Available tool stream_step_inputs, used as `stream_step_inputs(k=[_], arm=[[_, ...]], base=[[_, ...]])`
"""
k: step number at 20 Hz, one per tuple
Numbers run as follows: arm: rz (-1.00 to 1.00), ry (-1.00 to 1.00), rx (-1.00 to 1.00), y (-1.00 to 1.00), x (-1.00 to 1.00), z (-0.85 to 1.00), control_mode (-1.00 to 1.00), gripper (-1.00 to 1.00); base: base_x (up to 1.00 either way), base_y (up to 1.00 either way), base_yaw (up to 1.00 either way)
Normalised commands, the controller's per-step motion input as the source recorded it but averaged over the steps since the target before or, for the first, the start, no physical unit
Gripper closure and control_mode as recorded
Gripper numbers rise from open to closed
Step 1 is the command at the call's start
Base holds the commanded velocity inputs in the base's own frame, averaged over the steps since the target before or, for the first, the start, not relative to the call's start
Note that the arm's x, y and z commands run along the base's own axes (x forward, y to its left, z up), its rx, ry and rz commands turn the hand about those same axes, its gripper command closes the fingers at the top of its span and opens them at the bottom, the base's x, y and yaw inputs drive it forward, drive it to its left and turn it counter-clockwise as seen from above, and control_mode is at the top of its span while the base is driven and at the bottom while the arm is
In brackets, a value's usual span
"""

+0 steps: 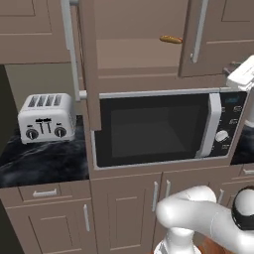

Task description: Pick the avocado and bread from the counter and place them on the plate. Then pick the jam from the cabinet and place it next to the plate. Lastly close the cabinet door.

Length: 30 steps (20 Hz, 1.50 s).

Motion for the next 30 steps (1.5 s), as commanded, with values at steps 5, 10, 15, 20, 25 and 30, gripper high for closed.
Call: stream_step_inputs(k=[5,10,15,20,25,30], arm=[[-0.28,0.11,-0.05,0.6,0.55,0.0,-1.0,-1.0],[-0.29,0.05,-0.06,0.6,0.47,0.0,-1.0,-1.0],[-0.27,0.01,-0.03,0.31,0.18,0.03,-1.0,-1.0],[-0.12,0.0,0.0,0.0,-0.53,0.14,-1.0,-1.0],[0.0,0.0,0.0,-0.07,-1.0,0.45,-1.0,-1.0],[0.0,0.04,-0.02,0.02,-0.86,0.56,-1.0,-1.0]], base=[[0.0,0.0,0.0],[0.0,0.0,0.0],[0.0,0.0,0.0],[0.0,0.0,0.0],[0.0,0.0,0.0],[0.0,0.0,0.0]])
